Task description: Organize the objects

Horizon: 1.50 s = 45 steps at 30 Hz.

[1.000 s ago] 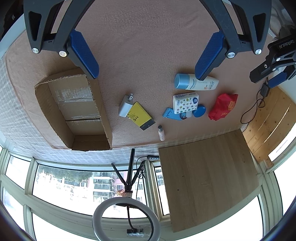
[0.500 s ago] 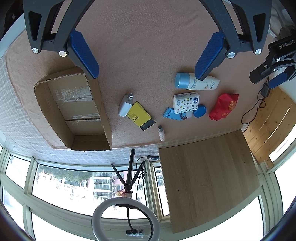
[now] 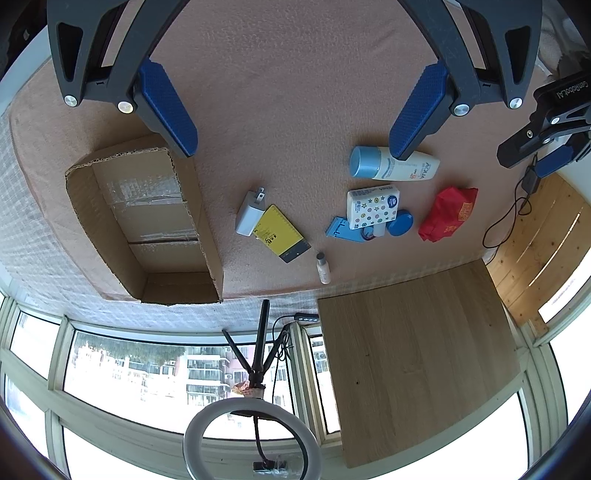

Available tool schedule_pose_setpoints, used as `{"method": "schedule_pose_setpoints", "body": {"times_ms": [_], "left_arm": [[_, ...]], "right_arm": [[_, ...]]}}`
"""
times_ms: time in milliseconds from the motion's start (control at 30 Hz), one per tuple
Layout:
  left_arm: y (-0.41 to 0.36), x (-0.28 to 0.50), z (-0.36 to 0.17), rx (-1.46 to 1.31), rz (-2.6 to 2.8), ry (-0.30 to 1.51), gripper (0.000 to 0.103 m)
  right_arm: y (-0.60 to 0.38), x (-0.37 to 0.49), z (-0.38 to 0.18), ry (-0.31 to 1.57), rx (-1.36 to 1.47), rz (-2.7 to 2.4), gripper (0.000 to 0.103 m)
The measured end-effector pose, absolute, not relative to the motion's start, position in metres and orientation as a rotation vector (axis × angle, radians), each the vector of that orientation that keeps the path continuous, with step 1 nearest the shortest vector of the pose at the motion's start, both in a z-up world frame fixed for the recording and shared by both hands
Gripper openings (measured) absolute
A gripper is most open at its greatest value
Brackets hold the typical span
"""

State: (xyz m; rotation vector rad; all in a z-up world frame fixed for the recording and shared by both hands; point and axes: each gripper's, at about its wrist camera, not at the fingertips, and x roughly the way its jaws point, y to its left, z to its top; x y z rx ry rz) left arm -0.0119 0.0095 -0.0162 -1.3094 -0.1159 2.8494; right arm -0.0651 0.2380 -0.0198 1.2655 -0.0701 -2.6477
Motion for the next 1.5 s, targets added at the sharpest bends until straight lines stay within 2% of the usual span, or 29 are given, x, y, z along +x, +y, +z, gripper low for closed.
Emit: {"method": "schedule_pose_setpoints", "body": {"times_ms": [900, 1267, 1500], "left_arm": [[0.018, -0.041, -0.040, -1.379, 2.783, -0.086, 0.103], [-0.004, -0.091, -0.073, -1.486, 2.752, -0.151, 0.103], [-0.005, -0.127, -0.103, -1.578, 2.668, -0.184, 0.097]], "right_arm": [[0.255, -0.059, -0.029, -0.099, 1.323, -2.662, 0.102], [0.269, -0.050, -0.032, -0.101, 1.350, -2.687, 0.102], [0.286, -0.044, -0.035, -0.146, 1.381, -2.723, 0.102]]}}
